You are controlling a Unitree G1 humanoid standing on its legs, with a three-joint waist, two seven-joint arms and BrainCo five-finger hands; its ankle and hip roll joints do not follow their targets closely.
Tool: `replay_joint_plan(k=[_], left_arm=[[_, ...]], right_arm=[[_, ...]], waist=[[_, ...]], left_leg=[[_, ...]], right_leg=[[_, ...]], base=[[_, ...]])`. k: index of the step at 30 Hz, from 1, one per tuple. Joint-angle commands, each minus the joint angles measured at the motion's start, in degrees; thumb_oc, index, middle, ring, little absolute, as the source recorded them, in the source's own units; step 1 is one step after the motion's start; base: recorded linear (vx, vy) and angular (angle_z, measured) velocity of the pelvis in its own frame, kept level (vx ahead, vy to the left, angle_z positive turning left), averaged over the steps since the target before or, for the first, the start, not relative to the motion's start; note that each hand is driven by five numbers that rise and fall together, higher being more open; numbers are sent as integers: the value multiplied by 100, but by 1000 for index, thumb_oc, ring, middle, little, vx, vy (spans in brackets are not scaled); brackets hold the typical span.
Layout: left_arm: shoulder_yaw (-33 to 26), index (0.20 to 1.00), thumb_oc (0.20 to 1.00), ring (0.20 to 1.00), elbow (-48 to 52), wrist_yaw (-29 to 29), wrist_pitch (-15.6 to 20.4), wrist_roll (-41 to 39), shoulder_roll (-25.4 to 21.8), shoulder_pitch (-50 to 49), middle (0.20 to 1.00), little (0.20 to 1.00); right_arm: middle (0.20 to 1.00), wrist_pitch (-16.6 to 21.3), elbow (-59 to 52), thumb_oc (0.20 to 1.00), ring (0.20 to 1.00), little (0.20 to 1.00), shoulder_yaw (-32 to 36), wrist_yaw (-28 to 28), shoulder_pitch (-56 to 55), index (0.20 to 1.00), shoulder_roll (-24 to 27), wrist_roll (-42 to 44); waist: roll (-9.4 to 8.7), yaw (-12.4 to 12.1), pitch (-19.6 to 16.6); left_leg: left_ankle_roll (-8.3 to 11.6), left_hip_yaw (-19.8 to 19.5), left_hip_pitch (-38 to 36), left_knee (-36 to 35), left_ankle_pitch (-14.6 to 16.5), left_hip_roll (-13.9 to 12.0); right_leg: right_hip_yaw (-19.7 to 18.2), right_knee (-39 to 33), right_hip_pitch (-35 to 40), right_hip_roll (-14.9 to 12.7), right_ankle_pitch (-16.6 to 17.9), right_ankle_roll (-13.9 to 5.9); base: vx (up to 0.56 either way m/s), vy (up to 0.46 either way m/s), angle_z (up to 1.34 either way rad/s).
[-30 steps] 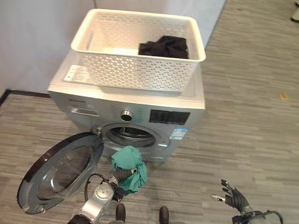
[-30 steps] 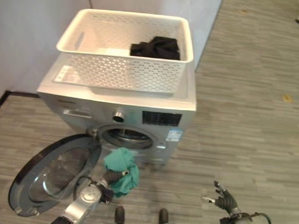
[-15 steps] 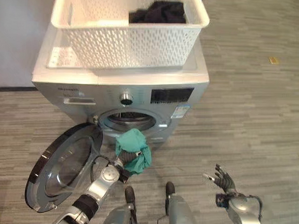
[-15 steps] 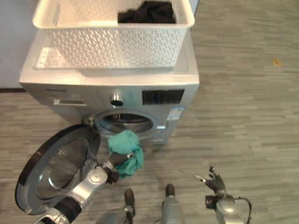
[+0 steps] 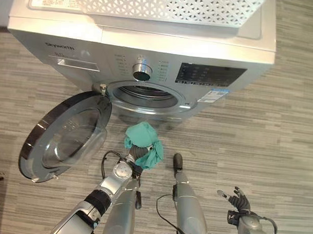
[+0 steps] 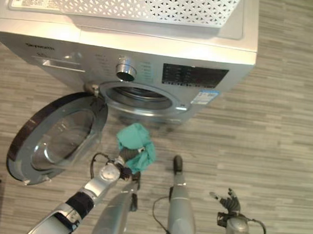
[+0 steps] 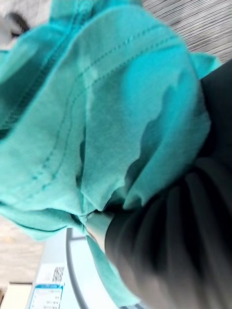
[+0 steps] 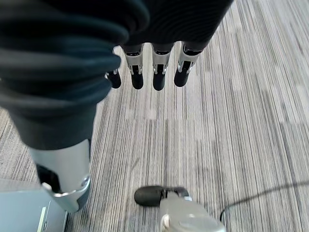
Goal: Grab the laundry basket,head to the washer,open it,put in the laundry and shut it.
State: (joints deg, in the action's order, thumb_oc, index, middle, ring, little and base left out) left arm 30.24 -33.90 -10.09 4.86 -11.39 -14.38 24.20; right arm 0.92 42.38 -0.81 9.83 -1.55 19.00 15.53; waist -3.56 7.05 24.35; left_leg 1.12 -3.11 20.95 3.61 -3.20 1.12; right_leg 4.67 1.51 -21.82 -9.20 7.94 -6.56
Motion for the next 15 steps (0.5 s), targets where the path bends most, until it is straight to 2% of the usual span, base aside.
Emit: replay_joint_plan(k=[1,7,11,12,13,15], left_arm=[[-89,200,200,200,178,-206,405,-231,-1,273,200,200],[-111,200,200,200,30,-627,497,-385,82,936,200,200],[-92,200,200,200,-43,-858,567,-524,31,1535,200,200],[-68,200,200,200,-55,-903,569,-534,19,1681,200,200],[-64,200,200,200,-56,-904,570,-532,16,1696,200,200],[-31,200,200,200,-207,-1020,584,-559,-49,2142,200,200]], right_arm=[[1000,282,-172,1000,1000,1000,-83,46,-209,1000,113,262],[1000,421,-426,1000,1000,1000,-388,303,90,1000,134,169],[1000,496,-436,1000,1000,1000,-482,457,363,1000,146,289],[1000,507,-463,1000,1000,1000,-502,473,392,1000,151,340],[1000,508,-465,1000,1000,1000,-494,473,402,1000,147,342],[1000,605,-646,1000,1000,1000,-542,505,446,1000,179,452]], waist=[[-109,-146,-412],[-194,-137,-156],[-244,-37,-31],[-219,-22,-38],[-237,-5,-28],[-231,99,-87]], left_leg=[[-19,-226,97,13,389,113],[73,-247,451,59,353,-46],[126,-229,1078,635,471,-33],[159,-237,1177,786,663,-65],[142,-223,1284,802,511,-21],[190,-228,1762,1241,784,-81]], right_leg=[[-5,309,-358,-353,-154,-308],[256,580,-711,-271,-384,-194],[264,1031,-1222,-259,-560,-148],[234,1231,-1335,-206,-772,-158],[253,1198,-1413,-249,-623,-129],[192,1687,-1890,-152,-964,-91]], base=[[-21,-124,38],[-39,-91,7],[-47,-77,15],[-43,-49,15],[45,-64,22],[-9,-95,14]])
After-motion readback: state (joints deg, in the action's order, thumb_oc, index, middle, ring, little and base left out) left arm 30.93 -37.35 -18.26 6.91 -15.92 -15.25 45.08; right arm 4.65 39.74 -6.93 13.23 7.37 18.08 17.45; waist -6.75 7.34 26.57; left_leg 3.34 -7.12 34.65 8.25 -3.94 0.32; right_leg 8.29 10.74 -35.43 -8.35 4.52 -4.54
